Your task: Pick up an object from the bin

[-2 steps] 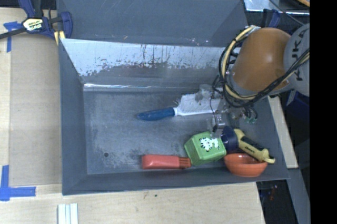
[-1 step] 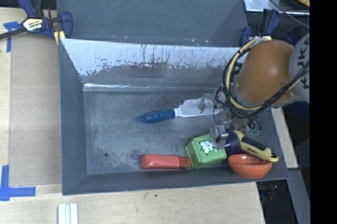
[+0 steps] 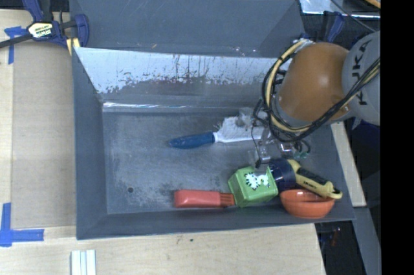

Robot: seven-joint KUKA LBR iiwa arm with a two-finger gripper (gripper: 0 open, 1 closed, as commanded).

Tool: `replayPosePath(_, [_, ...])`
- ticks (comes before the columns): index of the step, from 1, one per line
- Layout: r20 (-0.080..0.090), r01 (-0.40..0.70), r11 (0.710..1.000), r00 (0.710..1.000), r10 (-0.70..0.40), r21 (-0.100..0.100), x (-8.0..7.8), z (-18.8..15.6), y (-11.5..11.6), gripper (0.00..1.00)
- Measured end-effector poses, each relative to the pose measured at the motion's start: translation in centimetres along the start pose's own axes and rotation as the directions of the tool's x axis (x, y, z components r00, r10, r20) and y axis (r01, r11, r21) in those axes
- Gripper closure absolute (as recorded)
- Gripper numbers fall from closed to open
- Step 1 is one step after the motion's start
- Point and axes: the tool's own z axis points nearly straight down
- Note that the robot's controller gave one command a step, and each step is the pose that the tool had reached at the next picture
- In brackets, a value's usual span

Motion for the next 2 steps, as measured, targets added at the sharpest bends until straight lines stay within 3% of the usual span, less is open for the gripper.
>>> replayPosePath(1, [-0.008,-0.005,1.000,1.000,0.005,0.001,0.40,0.34,-0.07,1.00])
replayPosePath(2, [-0.008,-0.005,1.000,1.000,0.005,0.001,0.40,0.32,-0.07,1.00])
